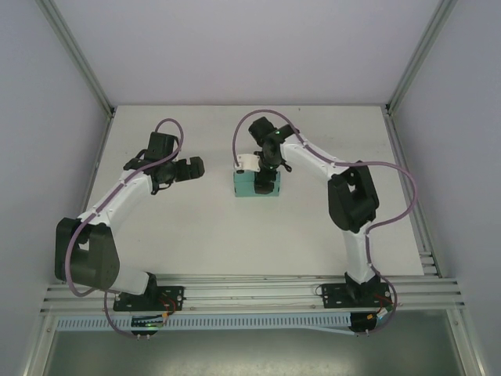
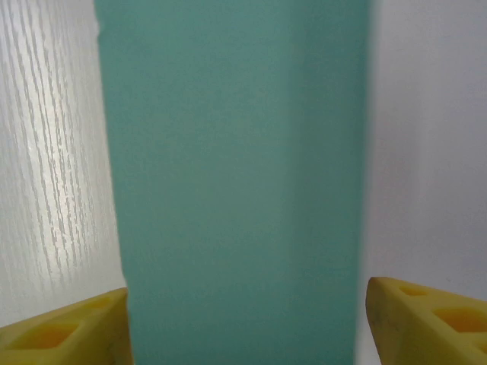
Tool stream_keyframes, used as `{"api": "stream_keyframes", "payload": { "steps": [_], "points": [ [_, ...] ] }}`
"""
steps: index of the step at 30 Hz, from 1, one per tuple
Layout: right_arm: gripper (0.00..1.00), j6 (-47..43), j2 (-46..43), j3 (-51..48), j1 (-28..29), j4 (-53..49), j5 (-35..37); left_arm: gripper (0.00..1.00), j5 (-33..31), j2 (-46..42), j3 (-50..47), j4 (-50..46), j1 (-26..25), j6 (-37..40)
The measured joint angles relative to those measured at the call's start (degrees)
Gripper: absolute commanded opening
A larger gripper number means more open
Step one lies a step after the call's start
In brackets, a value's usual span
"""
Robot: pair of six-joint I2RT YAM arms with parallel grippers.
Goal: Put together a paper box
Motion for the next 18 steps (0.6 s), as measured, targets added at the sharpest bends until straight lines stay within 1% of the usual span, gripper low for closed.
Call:
{"api": "stream_keyframes", "payload": {
  "steps": [2, 4, 5, 10, 14, 15, 18],
  "points": [
    [0.52, 0.28, 0.68, -0.15, 0.70, 0.11, 0.70, 0.99, -0.04, 0.00, -0.20, -0.02, 0.00, 0.00],
    [0.45, 0.57, 0.74, -0.76, 1.57, 0.63, 1.84, 0.99, -0.24, 0.00, -0.22, -0.07, 0.00, 0.00],
    [0.38, 0.68, 0.74, -0.94, 1.88, 0.87, 2.47, 0.99, -0.26, 0.00, -0.22, -0.04, 0.00, 0.00],
    [0.23, 2.03, -0.72, -3.45, 3.02, 5.40, 6.19, 0.99, -0.50, -0.33, -0.24, -0.13, 0.00, 0.00],
    [0.23, 2.99, -4.13, -8.92, 3.52, 11.58, 11.04, 0.98, -1.11, -2.10, -0.28, -0.24, 0.00, -0.04],
    [0.26, 3.41, -5.44, -11.28, 3.72, 14.01, 13.40, 0.99, -1.36, -2.78, -0.33, -0.24, 0.00, -0.07],
    [0.26, 3.56, -9.01, -18.18, 5.07, 22.38, 20.68, 0.98, -1.75, -4.26, -0.63, -0.22, 0.00, -0.26]
  ]
}}
